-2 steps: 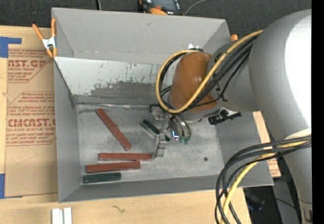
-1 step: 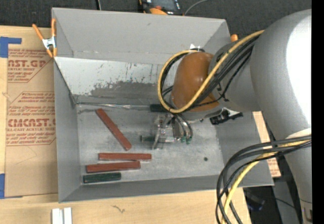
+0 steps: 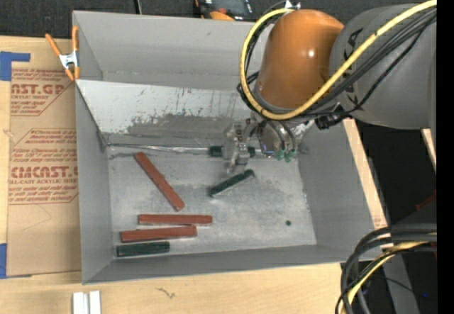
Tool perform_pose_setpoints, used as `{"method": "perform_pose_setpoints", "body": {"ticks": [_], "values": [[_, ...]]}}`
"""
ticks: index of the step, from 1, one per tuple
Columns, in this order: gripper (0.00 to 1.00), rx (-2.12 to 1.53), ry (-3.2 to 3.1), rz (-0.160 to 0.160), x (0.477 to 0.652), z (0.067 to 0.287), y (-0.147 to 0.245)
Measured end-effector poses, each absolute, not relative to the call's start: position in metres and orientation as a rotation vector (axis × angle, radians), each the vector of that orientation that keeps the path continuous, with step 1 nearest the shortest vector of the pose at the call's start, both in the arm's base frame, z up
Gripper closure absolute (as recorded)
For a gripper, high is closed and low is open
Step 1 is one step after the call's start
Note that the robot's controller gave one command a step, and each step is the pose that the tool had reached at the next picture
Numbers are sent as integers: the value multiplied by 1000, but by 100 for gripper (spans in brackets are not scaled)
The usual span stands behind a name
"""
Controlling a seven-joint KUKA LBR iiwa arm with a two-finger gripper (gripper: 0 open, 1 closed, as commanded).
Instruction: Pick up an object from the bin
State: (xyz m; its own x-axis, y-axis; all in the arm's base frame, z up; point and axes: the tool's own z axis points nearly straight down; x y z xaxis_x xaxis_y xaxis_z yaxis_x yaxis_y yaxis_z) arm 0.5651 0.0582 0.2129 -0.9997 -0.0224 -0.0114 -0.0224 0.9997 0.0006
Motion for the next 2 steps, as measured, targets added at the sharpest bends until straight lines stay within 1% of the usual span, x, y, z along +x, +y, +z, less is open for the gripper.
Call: {"method": "perform_pose_setpoints", "body": {"ticks": [1,2], "values": [[0,-35,3139,0,563,208,58],[0,-210,3141,-1,563,82,23]]}}
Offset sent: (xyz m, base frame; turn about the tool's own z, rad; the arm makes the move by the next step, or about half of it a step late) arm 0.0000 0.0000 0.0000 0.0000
